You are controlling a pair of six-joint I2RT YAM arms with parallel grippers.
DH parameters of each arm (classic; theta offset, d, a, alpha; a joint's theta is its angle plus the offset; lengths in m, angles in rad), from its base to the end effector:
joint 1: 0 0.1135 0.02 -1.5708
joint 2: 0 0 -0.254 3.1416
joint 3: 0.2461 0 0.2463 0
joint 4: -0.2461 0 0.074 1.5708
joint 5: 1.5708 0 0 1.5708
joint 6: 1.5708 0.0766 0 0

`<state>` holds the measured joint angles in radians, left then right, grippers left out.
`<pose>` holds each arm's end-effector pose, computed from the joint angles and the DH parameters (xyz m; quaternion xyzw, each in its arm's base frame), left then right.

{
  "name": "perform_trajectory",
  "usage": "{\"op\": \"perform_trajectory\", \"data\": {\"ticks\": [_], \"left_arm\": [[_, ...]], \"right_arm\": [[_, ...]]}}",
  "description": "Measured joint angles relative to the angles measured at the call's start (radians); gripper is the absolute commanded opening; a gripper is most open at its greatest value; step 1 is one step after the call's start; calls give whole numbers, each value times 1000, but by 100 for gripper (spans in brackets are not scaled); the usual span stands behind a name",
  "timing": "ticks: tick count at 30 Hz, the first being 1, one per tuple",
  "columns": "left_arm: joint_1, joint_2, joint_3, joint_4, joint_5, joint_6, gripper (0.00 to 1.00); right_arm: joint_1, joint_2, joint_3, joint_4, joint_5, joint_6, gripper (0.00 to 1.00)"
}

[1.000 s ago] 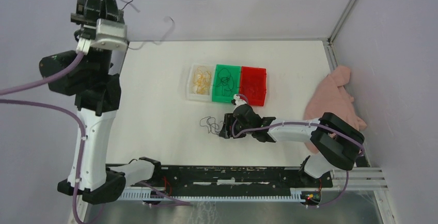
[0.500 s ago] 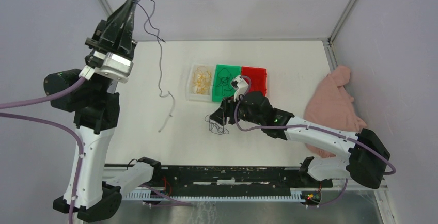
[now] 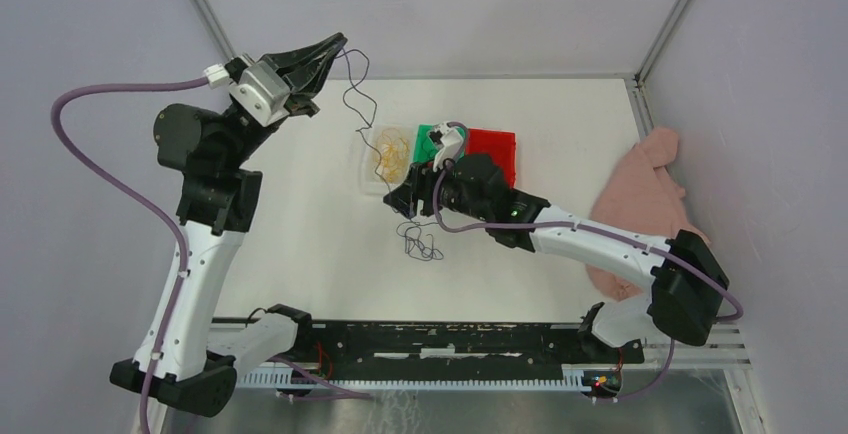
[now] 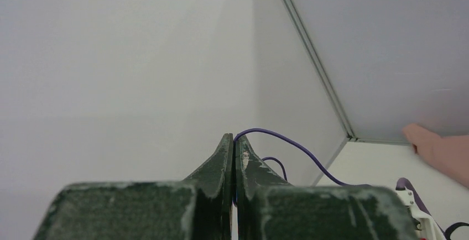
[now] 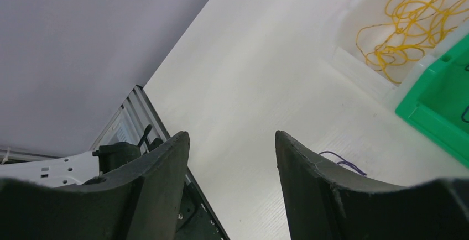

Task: Untangle the cables
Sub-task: Untie the cable, then place the cable in the bin.

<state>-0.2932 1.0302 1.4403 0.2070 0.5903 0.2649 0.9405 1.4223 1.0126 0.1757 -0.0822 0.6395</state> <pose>0.1760 -0.0977 0.5612 0.3694 0.3510 -0.1455 0.8481 0.2140 0.3040 0.2897 -0.1427 0.7715 0.4626 0.4129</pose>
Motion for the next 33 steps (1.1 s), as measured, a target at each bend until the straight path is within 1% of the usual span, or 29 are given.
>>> {"op": "perform_trajectory", "data": {"ticks": [5,14,21,27,33], "left_arm": [[-7,50,-4,-1,10,-37,3],[-92,174,26,-2,15,-42,3],[-139,238,62,6,10,-41,3],[-148,261,-18,73,-52,16,3],[-148,361,-45,107,-76,38,3]], "right_arm": [[-43,-24,-8,-16,39,10,64],[-216,-99,-23,-158,189,27,65],[-271,-157,-24,-243,298,-2,65],[-330,-185,-29,-296,373,-16,65],[-374,-216,-89,-320,413,-4,65]]}}
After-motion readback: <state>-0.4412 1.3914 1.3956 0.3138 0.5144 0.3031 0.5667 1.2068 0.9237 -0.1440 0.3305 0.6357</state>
